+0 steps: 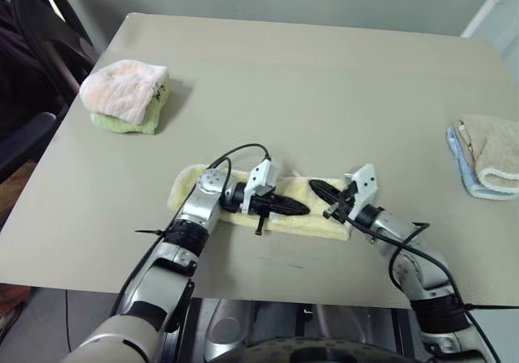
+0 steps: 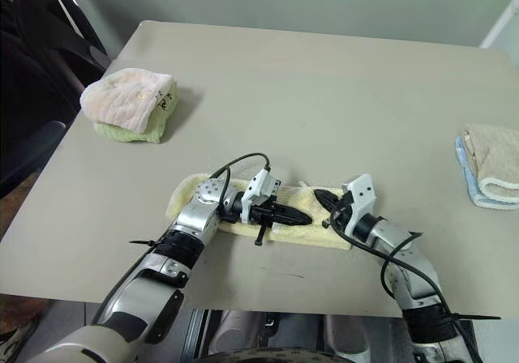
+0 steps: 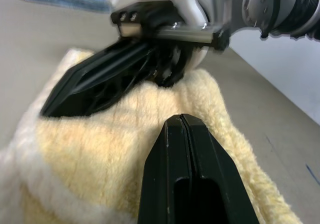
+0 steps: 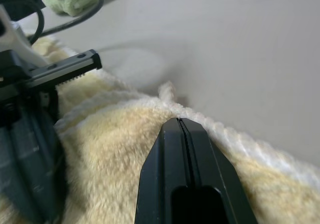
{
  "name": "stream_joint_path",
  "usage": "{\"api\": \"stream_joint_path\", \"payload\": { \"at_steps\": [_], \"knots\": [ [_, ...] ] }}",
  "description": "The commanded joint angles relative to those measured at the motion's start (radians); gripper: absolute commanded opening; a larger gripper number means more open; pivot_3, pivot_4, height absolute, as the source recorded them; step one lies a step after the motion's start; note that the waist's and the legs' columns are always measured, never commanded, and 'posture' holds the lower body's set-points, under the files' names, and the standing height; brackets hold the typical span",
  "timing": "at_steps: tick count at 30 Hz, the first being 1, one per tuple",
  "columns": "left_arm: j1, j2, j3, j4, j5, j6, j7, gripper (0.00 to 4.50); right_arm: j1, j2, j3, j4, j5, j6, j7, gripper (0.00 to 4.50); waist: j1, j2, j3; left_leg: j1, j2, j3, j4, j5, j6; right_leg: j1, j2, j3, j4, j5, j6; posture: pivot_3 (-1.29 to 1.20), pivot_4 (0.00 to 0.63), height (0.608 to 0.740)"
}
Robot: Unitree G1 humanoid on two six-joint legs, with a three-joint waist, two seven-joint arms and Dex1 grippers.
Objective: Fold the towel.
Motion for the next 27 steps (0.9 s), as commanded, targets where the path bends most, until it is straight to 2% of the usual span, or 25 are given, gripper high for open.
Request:
{"api": "stream_joint_path", "payload": {
  "at_steps": [1, 4, 5, 6, 10, 13, 17, 19, 21, 23, 24, 27],
  "knots": [
    [0.004, 0.044, -0.032, 0.065, 0.075, -0.044, -0.014, 0.00, 0.007, 0.023, 0.027, 0.018, -0.043, -0.019, 0.001, 0.04, -0.004, 0.001, -0.001, 0.001, 0.000, 0.000, 0.000, -0.002, 0.001, 0.001, 0.000, 0.000, 0.000, 0.000, -0.001, 0.00, 0.150, 0.733],
    [0.009, 0.054, -0.044, 0.089, 0.100, -0.081, -0.013, 0.00, 0.013, 0.016, 0.035, 0.036, -0.088, -0.029, 0.003, 0.04, -0.013, 0.002, -0.001, 0.011, 0.000, 0.000, -0.003, -0.009, -0.008, 0.009, 0.000, 0.001, 0.000, -0.004, -0.008, 0.00, 0.150, 0.733],
    [0.010, 0.054, -0.045, 0.094, 0.103, -0.089, -0.012, 0.00, 0.014, 0.014, 0.036, 0.040, -0.097, -0.032, 0.004, 0.04, -0.014, 0.002, -0.002, 0.014, 0.000, 0.000, -0.005, -0.009, -0.009, 0.012, 0.000, 0.001, 0.000, -0.006, -0.008, 0.00, 0.150, 0.733],
    [0.016, 0.051, -0.046, 0.089, 0.101, -0.090, -0.014, 0.00, 0.016, 0.013, 0.036, 0.038, -0.099, -0.030, 0.007, 0.04, -0.014, 0.003, -0.002, 0.016, 0.000, 0.000, -0.006, -0.009, -0.009, 0.014, 0.000, 0.001, 0.000, -0.010, -0.001, 0.00, 0.150, 0.733],
    [0.026, 0.040, -0.048, 0.082, 0.101, -0.101, -0.016, 0.00, 0.016, -0.003, 0.044, 0.048, -0.141, -0.041, 0.013, 0.04, -0.014, 0.006, -0.006, 0.017, 0.000, 0.000, -0.006, -0.009, -0.009, 0.014, 0.000, 0.001, 0.000, -0.012, 0.000, 0.00, 0.150, 0.733],
    [0.027, 0.033, -0.048, 0.089, 0.104, -0.122, -0.011, 0.00, 0.008, 0.012, 0.014, 0.021, -0.106, -0.032, 0.018, 0.04, -0.014, 0.007, -0.008, 0.017, 0.000, -0.001, -0.007, -0.009, -0.009, 0.014, 0.000, 0.001, 0.000, -0.013, 0.000, 0.00, 0.150, 0.733],
    [0.036, 0.008, -0.018, 0.062, 0.044, -0.099, -0.032, 0.00, 0.002, 0.000, -0.029, -0.066, -0.031, 0.014, 0.052, 0.04, -0.014, 0.007, -0.008, 0.015, 0.000, -0.001, -0.007, -0.009, -0.009, 0.014, 0.000, 0.001, 0.000, -0.014, 0.001, 0.00, 0.150, 0.733],
    [0.040, -0.036, 0.047, 0.004, -0.055, -0.070, -0.029, 0.00, -0.004, -0.010, -0.047, -0.108, 0.001, 0.040, 0.066, 0.04, -0.013, 0.008, -0.007, 0.014, 0.000, 0.000, -0.007, -0.009, -0.010, 0.013, 0.000, 0.001, -0.001, -0.015, 0.001, 0.00, 0.150, 0.733],
    [0.041, -0.067, 0.122, -0.099, -0.177, 0.063, 0.017, 0.00, -0.010, -0.022, -0.067, -0.160, 0.046, 0.072, 0.082, 0.04, -0.013, 0.008, -0.007, 0.011, 0.000, 0.000, -0.007, -0.009, -0.010, 0.011, 0.000, 0.001, -0.001, -0.015, 0.001, 0.00, 0.150, 0.733],
    [0.039, -0.040, 0.168, -0.221, -0.276, 0.224, 0.026, 0.00, -0.013, -0.049, -0.086, -0.228, 0.110, 0.123, 0.110, 0.04, -0.011, 0.007, -0.006, 0.002, 0.000, 0.000, -0.007, -0.003, -0.018, 0.002, 0.000, 0.001, 0.000, -0.013, -0.002, 0.00, 0.150, 0.733],
    [0.038, -0.008, 0.181, -0.278, -0.308, 0.295, 0.024, 0.18, -0.014, -0.065, -0.095, -0.257, 0.137, 0.150, 0.122, 0.01, -0.010, 0.006, -0.005, -0.002, 0.000, 0.000, -0.007, 0.000, -0.021, -0.001, 0.000, 0.000, 0.000, -0.010, -0.006, 0.00, 0.150, 0.733],
    [0.031, 0.085, 0.227, -0.408, -0.401, 0.479, 0.040, 0.91, -0.023, -0.095, -0.114, -0.301, 0.171, 0.194, 0.121, 0.00, -0.010, 0.006, -0.005, -0.003, 0.000, 0.000, -0.008, 0.003, -0.017, -0.003, 0.001, 0.000, 0.000, -0.007, -0.001, 0.00, 0.150, 0.733]
  ]
}}
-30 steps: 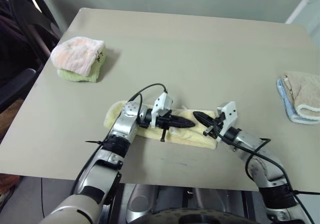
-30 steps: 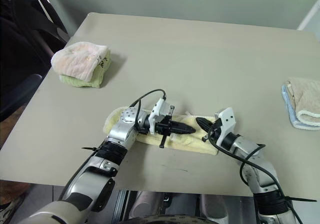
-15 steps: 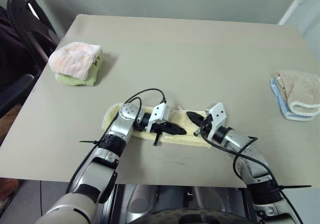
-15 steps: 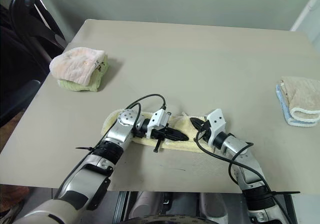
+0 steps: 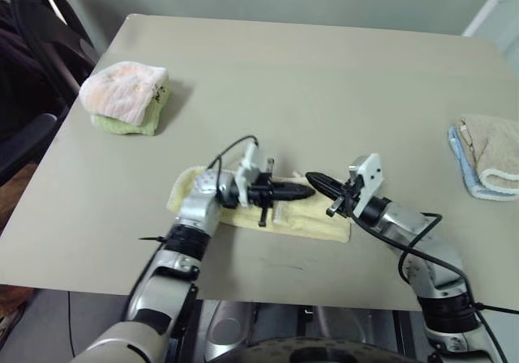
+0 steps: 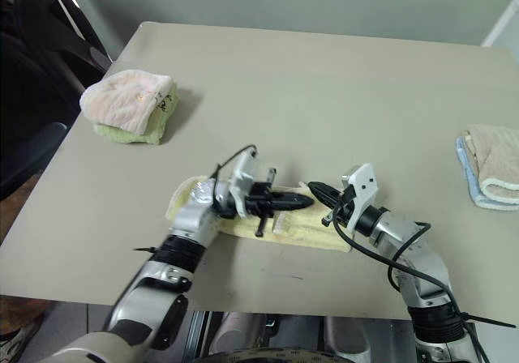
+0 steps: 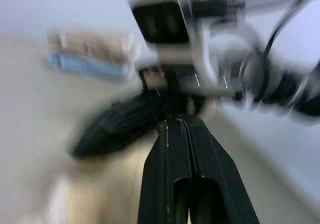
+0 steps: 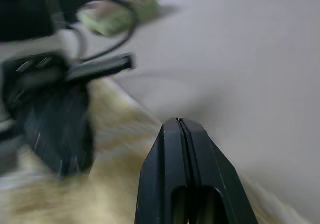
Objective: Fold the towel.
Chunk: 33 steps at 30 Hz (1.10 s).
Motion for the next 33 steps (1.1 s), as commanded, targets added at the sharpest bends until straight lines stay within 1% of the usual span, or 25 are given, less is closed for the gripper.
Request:
{"api": "stream_joint_path", "payload": {
  "at_steps": [1, 4, 8, 10, 11, 12, 14, 16, 17, 18, 20, 22, 23, 25, 27, 30, 33],
  "knots": [
    [-0.020, 0.098, 0.081, -0.161, -0.143, 0.231, 0.018, 1.29, -0.016, -0.030, -0.046, -0.078, 0.063, 0.048, 0.014, 0.00, -0.001, 0.000, 0.000, 0.001, 0.000, 0.000, -0.001, 0.001, 0.001, 0.000, 0.000, 0.000, 0.000, 0.000, 0.000, 0.00, 0.150, 0.733],
    [-0.035, 0.179, 0.135, -0.206, -0.203, 0.349, 0.045, 2.34, -0.020, -0.055, -0.066, -0.113, 0.106, 0.080, 0.025, 0.00, 0.001, 0.000, 0.000, 0.001, 0.001, 0.000, -0.002, 0.002, 0.005, 0.000, 0.000, 0.000, 0.000, -0.002, 0.001, 0.00, 0.150, 0.733],
    [-0.042, 0.272, 0.206, -0.209, -0.254, 0.463, 0.089, 3.78, -0.025, -0.084, -0.077, -0.149, 0.145, 0.112, 0.031, 0.00, 0.003, -0.001, 0.001, 0.001, 0.001, 0.000, -0.001, 0.002, 0.006, 0.000, 0.000, 0.000, 0.000, -0.002, 0.000, 0.00, 0.150, 0.733],
    [-0.027, 0.320, 0.239, -0.213, -0.277, 0.514, 0.101, 4.49, -0.027, -0.102, -0.076, -0.162, 0.157, 0.125, 0.039, 0.39, 0.004, -0.001, 0.001, 0.001, 0.001, 0.000, -0.001, 0.002, 0.005, 0.000, 0.000, 0.000, 0.000, -0.002, -0.001, 0.00, 0.150, 0.733],
    [-0.019, 0.338, 0.248, -0.216, -0.284, 0.532, 0.103, 4.50, -0.028, -0.108, -0.075, -0.166, 0.161, 0.131, 0.041, 0.57, 0.003, -0.002, 0.001, 0.001, 0.001, 0.000, -0.001, 0.002, 0.005, 0.000, 0.000, 0.000, 0.000, -0.004, -0.003, 0.00, 0.150, 0.733],
    [-0.015, 0.348, 0.253, -0.220, -0.290, 0.542, 0.104, 4.50, -0.028, -0.112, -0.075, -0.167, 0.165, 0.135, 0.042, 0.87, 0.003, -0.002, 0.001, 0.001, 0.001, 0.000, -0.001, 0.002, 0.005, 0.000, 0.000, 0.000, 0.000, -0.006, -0.008, 0.00, 0.150, 0.733],
    [0.020, 0.422, 0.284, -0.226, -0.317, 0.623, 0.106, 4.50, -0.034, -0.129, -0.071, -0.175, 0.178, 0.138, 0.063, 1.57, 0.003, -0.002, 0.001, 0.001, 0.000, 0.000, -0.001, 0.001, 0.004, 0.000, 0.000, 0.000, 0.000, -0.006, -0.009, 0.00, 0.150, 0.733],
    [0.070, 0.494, 0.308, -0.233, -0.305, 0.649, 0.112, 4.50, -0.041, -0.146, -0.065, -0.180, 0.195, 0.141, 0.096, 2.26, 0.000, -0.002, 0.001, 0.001, 0.001, 0.000, -0.002, 0.001, 0.003, 0.000, 0.000, 0.000, 0.000, -0.007, -0.010, 0.00, 0.150, 0.733],
    [0.100, 0.523, 0.319, -0.234, -0.288, 0.639, 0.119, 4.50, -0.044, -0.159, -0.056, -0.181, 0.195, 0.141, 0.117, 2.64, -0.003, -0.002, 0.001, 0.001, 0.001, 0.000, -0.002, 0.001, 0.003, -0.001, 0.001, 0.000, 0.000, -0.007, -0.010, 0.00, 0.150, 0.733],
    [0.129, 0.545, 0.328, -0.236, -0.266, 0.615, 0.126, 4.50, -0.046, -0.171, -0.046, -0.182, 0.194, 0.140, 0.134, 2.93, -0.004, -0.002, 0.001, 0.002, 0.001, 0.000, -0.002, 0.000, 0.002, -0.001, 0.001, 0.000, 0.000, -0.007, -0.011, 0.00, 0.150, 0.733],
    [0.178, 0.572, 0.351, -0.247, -0.239, 0.572, 0.142, 4.50, -0.050, -0.189, -0.032, -0.181, 0.188, 0.136, 0.165, 3.75, -0.004, -0.002, 0.001, 0.002, 0.001, -0.001, -0.002, -0.002, -0.001, -0.001, 0.001, 0.000, 0.000, -0.008, -0.012, 0.00, 0.150, 0.733],
    [0.211, 0.591, 0.389, -0.255, -0.240, 0.576, 0.173, 4.50, -0.057, -0.204, -0.025, -0.177, 0.184, 0.130, 0.192, 4.37, -0.002, -0.002, 0.001, 0.002, 0.001, -0.002, -0.002, -0.002, -0.002, -0.002, 0.001, 0.000, 0.001, -0.008, -0.012, 0.00, 0.150, 0.733],
    [0.221, 0.614, 0.413, -0.263, -0.250, 0.621, 0.206, 4.50, -0.061, -0.214, -0.023, -0.168, 0.174, 0.122, 0.207, 4.44, -0.002, -0.003, 0.001, 0.002, 0.001, -0.002, -0.002, -0.003, -0.002, -0.002, 0.001, 0.000, 0.001, -0.009, -0.013, 0.00, 0.150, 0.733],
    [0.229, 0.648, 0.442, -0.269, -0.270, 0.697, 0.259, 4.50, -0.070, -0.221, -0.019, -0.154, 0.160, 0.111, 0.221, 4.44, 0.000, -0.004, 0.002, 0.001, 0.001, -0.003, -0.002, -0.003, -0.004, -0.002, 0.002, 0.000, 0.002, -0.009, -0.013, 0.00, 0.150, 0.733],
    [0.225, 0.700, 0.444, -0.271, -0.265, 0.840, 0.362, 4.50, -0.090, -0.209, -0.016, -0.118, 0.139, 0.092, 0.217, 4.44, 0.000, -0.005, 0.002, 0.001, 0.001, -0.003, -0.002, -0.006, -0.009, -0.002, 0.002, -0.001, 0.002, -0.009, -0.014, 0.00, 0.150, 0.733],
    [0.246, 0.731, 0.499, -0.273, -0.342, 0.993, 0.392, 4.50, -0.113, -0.193, -0.002, -0.077, 0.113, 0.066, 0.216, 4.44, -0.002, -0.005, 0.002, 0.002, 0.001, -0.003, -0.003, -0.006, -0.011, -0.002, 0.002, -0.001, 0.002, -0.007, -0.016, 0.00, 0.150, 0.733],
    [0.262, 0.753, 0.567, -0.266, -0.398, 1.200, 0.463, 4.50, -0.140, -0.177, -0.014, -0.067, 0.188, 0.139, 0.221, 4.44, -0.002, -0.005, 0.002, 0.002, 0.001, -0.003, -0.003, -0.006, -0.013, -0.004, 0.002, -0.001, 0.003, -0.007, -0.018, 0.00, 0.150, 0.733]
  ]
}}
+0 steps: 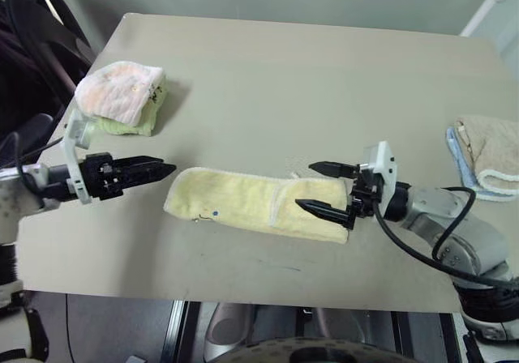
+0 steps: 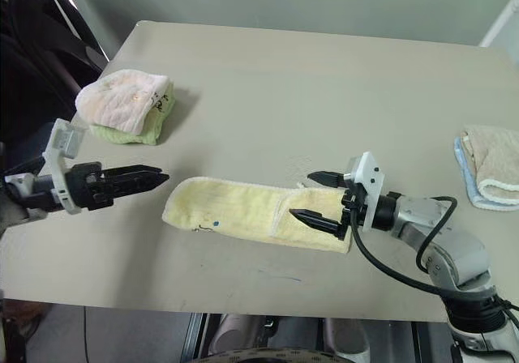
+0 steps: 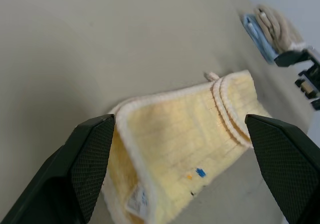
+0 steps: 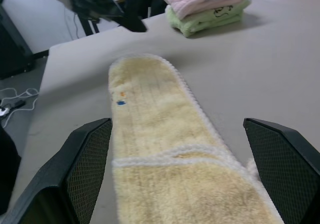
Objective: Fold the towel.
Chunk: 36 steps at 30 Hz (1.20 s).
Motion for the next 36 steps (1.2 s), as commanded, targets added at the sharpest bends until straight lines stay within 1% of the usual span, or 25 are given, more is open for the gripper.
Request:
{"api": "stream_joint_path", "payload": {
  "at_steps": [1, 3, 5, 13, 17, 21, 26, 30, 36],
  "knots": [
    [0.019, 0.032, 0.100, -0.019, -0.076, 0.222, 0.072, 4.50, -0.037, 0.006, -0.011, -0.017, 0.087, 0.063, 0.025, 4.44, 0.000, 0.000, 0.000, 0.000, 0.000, 0.000, 0.000, 0.000, -0.001, -0.001, 0.000, 0.000, 0.001, 0.000, -0.001, 0.00, 0.150, 0.733],
    [0.024, 0.028, 0.136, -0.014, -0.111, 0.305, 0.107, 4.50, -0.047, 0.010, -0.003, -0.015, 0.093, 0.074, 0.026, 4.44, 0.000, 0.000, 0.000, 0.000, 0.001, 0.000, -0.001, 0.000, -0.002, -0.001, 0.001, -0.001, 0.001, -0.001, -0.002, 0.00, 0.150, 0.733],
    [0.030, 0.031, 0.152, -0.013, -0.159, 0.348, 0.148, 4.50, -0.055, 0.018, 0.003, -0.008, 0.084, 0.076, 0.017, 4.44, 0.000, 0.000, 0.000, 0.000, 0.002, 0.000, -0.001, 0.000, -0.003, -0.001, 0.001, -0.001, 0.001, -0.001, -0.003, 0.00, 0.150, 0.733],
    [0.210, 0.080, 0.165, -0.005, -0.357, 0.354, 0.295, 4.50, -0.049, 0.046, 0.032, -0.006, 0.061, 0.078, -0.003, 4.44, 0.001, 0.000, 0.000, 0.001, 0.004, 0.000, -0.002, 0.000, -0.006, -0.001, 0.004, -0.002, 0.002, -0.001, -0.006, 0.00, 0.150, 0.733],
    [0.277, 0.040, 0.171, -0.001, -0.445, 0.354, 0.394, 4.50, -0.037, 0.052, 0.040, -0.007, 0.032, 0.058, -0.017, 4.44, 0.001, 0.000, 0.000, 0.002, 0.004, 0.000, -0.002, 0.000, -0.007, -0.001, 0.004, -0.002, 0.003, -0.001, -0.006, 0.00, 0.150, 0.733],
    [0.235, -0.042, 0.168, 0.032, -0.515, 0.354, 0.526, 4.50, -0.037, 0.062, 0.034, -0.007, 0.020, 0.059, -0.030, 4.44, 0.007, -0.001, 0.000, 0.004, 0.004, 0.000, -0.002, 0.001, -0.008, 0.000, 0.004, -0.002, 0.005, -0.001, -0.008, 0.00, 0.150, 0.733],
    [0.149, -0.129, 0.197, 0.109, -0.541, 0.354, 0.672, 4.50, -0.030, 0.061, 0.023, -0.011, 0.012, 0.060, -0.045, 4.44, 0.006, -0.001, 0.000, 0.009, 0.004, 0.000, -0.002, 0.003, -0.009, 0.001, 0.004, -0.001, 0.011, -0.001, -0.010, 0.00, 0.150, 0.733],
    [0.115, -0.148, 0.204, 0.133, -0.564, 0.354, 0.736, 4.50, -0.023, 0.057, 0.014, -0.019, 0.011, 0.066, -0.054, 4.44, 0.005, -0.002, 0.000, 0.010, 0.004, 0.000, -0.003, 0.004, -0.011, 0.001, 0.004, -0.001, 0.014, -0.002, -0.011, 0.00, 0.150, 0.733],
    [0.096, -0.168, 0.208, 0.159, -0.571, 0.354, 0.791, 4.50, -0.010, 0.057, 0.014, -0.028, 0.004, 0.064, -0.066, 4.44, 0.004, -0.002, 0.000, 0.014, 0.004, 0.000, -0.008, 0.006, -0.013, 0.002, 0.005, -0.001, 0.014, -0.004, -0.012, 0.00, 0.150, 0.733]
  ]
}}
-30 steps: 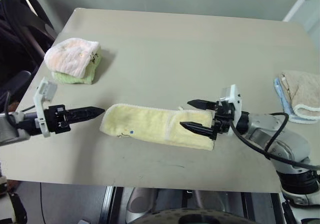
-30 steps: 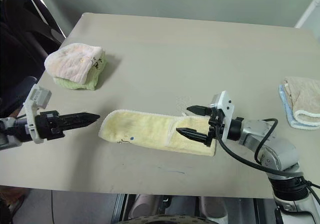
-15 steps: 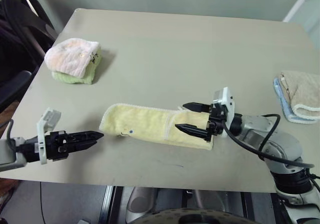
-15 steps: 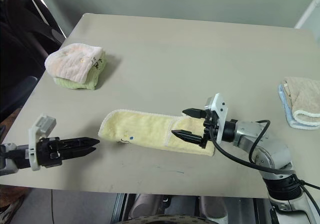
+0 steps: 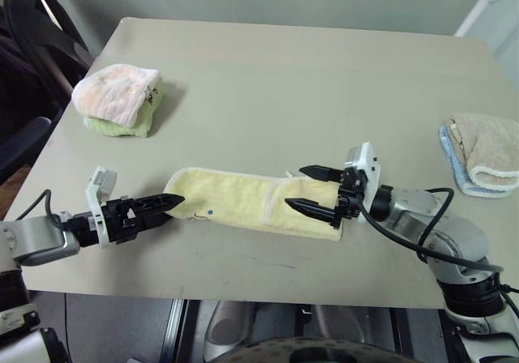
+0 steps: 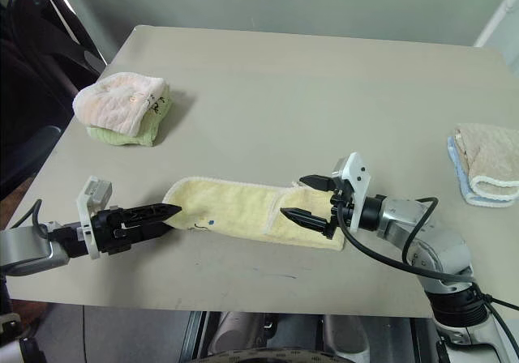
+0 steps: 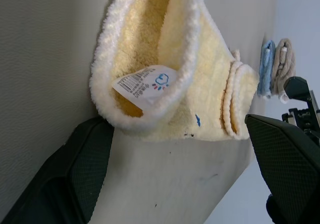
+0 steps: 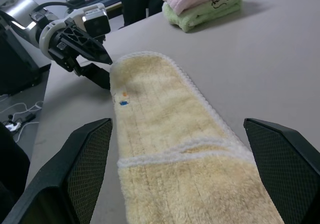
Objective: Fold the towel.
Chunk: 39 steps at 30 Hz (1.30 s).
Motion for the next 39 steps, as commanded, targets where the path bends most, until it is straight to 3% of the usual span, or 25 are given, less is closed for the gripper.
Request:
{"api": "stream_joint_path", "payload": {
  "at_steps": [1, 5, 8, 19, 27, 31, 39],
  "knots": [
    [-0.021, -0.017, 0.030, 0.006, -0.014, 0.003, 0.035, 4.50, 0.001, -0.002, -0.019, -0.044, 0.001, -0.009, -0.015, 4.44, 0.000, 0.000, 0.000, 0.002, 0.000, 0.000, -0.002, 0.001, 0.000, 0.001, 0.000, 0.000, 0.000, 0.000, 0.000, 0.00, 0.150, 0.733],
    [-0.012, -0.040, 0.027, -0.039, 0.010, -0.024, 0.065, 4.50, 0.003, -0.003, -0.023, -0.047, 0.003, -0.009, -0.021, 4.44, 0.002, 0.000, 0.000, 0.003, 0.000, -0.001, -0.008, 0.005, -0.001, 0.001, 0.000, 0.000, 0.000, -0.001, -0.001, 0.00, 0.150, 0.733],
    [-0.018, -0.057, 0.039, -0.035, 0.023, -0.042, 0.082, 3.92, 0.005, -0.007, -0.027, -0.047, 0.002, -0.010, -0.024, 4.50, 0.003, 0.000, 0.000, 0.003, 0.000, -0.001, -0.008, 0.006, -0.001, 0.002, 0.000, 0.000, 0.000, -0.001, -0.001, 0.00, 0.150, 0.733],
    [-0.024, -0.088, 0.059, -0.020, 0.044, -0.079, 0.076, 0.10, 0.010, -0.015, -0.024, -0.047, -0.009, -0.015, -0.030, 4.50, 0.002, -0.002, 0.001, 0.003, 0.000, -0.002, -0.008, 0.005, -0.002, 0.002, 0.002, 0.000, 0.000, -0.003, 0.000, 0.00, 0.150, 0.733],
    [-0.036, -0.074, 0.067, -0.005, 0.069, -0.109, 0.029, 0.01, 0.024, -0.025, -0.029, -0.058, -0.017, -0.021, -0.024, 4.50, 0.002, -0.003, 0.002, 0.003, 0.000, -0.003, -0.008, 0.005, -0.002, 0.002, 0.002, 0.000, 0.000, -0.003, 0.000, 0.00, 0.150, 0.733],
    [-0.110, -0.063, 0.038, -0.019, 0.072, -0.118, -0.037, 0.01, 0.027, -0.039, -0.055, -0.068, -0.003, -0.035, -0.009, 4.50, 0.006, -0.006, 0.003, 0.002, 0.000, -0.005, -0.008, 0.006, -0.002, 0.002, 0.003, 0.000, 0.000, -0.003, 0.000, 0.00, 0.150, 0.733],
    [-0.251, -0.078, -0.129, -0.146, 0.081, -0.094, -0.205, 0.01, 0.048, -0.055, -0.124, -0.090, 0.021, -0.024, -0.023, 4.50, 0.008, -0.007, 0.003, 0.002, 0.000, -0.007, -0.008, 0.006, -0.003, 0.003, 0.004, 0.000, -0.001, -0.003, 0.000, 0.00, 0.150, 0.733]
  ]
}}
